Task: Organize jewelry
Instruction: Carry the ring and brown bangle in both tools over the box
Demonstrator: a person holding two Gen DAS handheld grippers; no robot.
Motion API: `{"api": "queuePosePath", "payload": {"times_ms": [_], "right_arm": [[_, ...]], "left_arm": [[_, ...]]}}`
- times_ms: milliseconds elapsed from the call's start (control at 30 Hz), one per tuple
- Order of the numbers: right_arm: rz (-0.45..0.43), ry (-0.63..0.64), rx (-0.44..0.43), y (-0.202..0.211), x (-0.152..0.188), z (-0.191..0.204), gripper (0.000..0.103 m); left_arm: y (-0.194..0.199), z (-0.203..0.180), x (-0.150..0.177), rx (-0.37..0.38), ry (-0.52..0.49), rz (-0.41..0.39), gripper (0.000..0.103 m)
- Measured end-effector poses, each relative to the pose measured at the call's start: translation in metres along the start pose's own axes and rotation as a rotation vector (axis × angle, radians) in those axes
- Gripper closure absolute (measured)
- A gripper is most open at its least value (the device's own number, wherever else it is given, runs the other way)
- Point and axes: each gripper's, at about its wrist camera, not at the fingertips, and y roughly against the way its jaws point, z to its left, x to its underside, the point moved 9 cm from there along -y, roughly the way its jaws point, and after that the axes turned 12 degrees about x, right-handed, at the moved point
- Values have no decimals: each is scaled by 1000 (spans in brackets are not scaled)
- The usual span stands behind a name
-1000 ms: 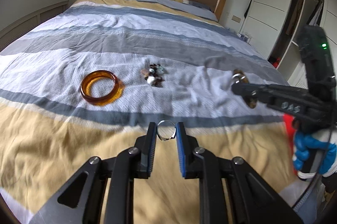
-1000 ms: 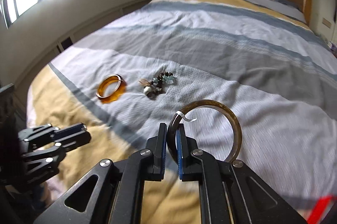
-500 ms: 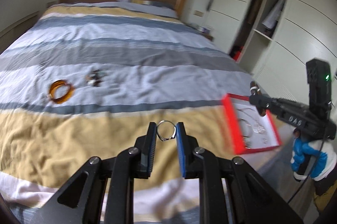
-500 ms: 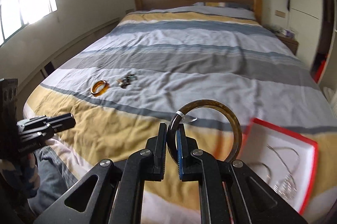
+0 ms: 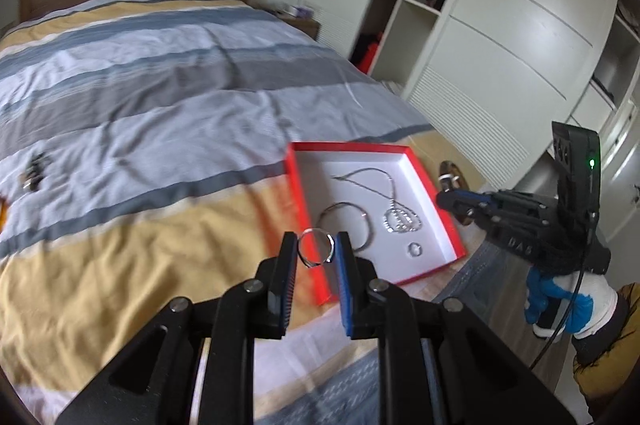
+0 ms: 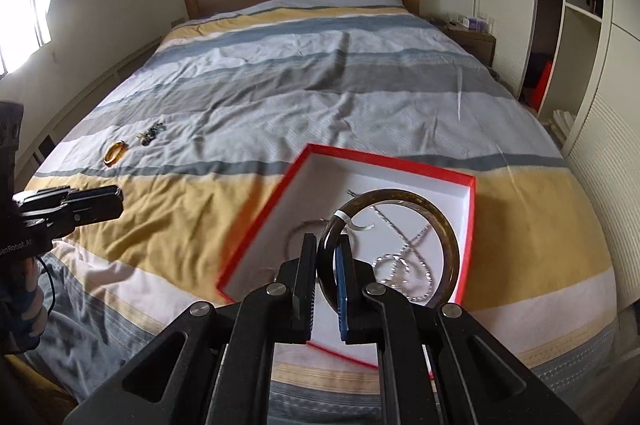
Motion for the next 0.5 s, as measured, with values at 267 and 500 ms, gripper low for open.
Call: {"api": "queuePosePath", "payload": {"times_ms": [267,500], "right_arm": [[51,41,-30,-55,3,-11,94],[82,90,-32,-96,-12,-20,94]], "left_arm": [[-97,-9,-20,8,-46,95,86],[-158,2,-26,3,-44,145,86]]}}
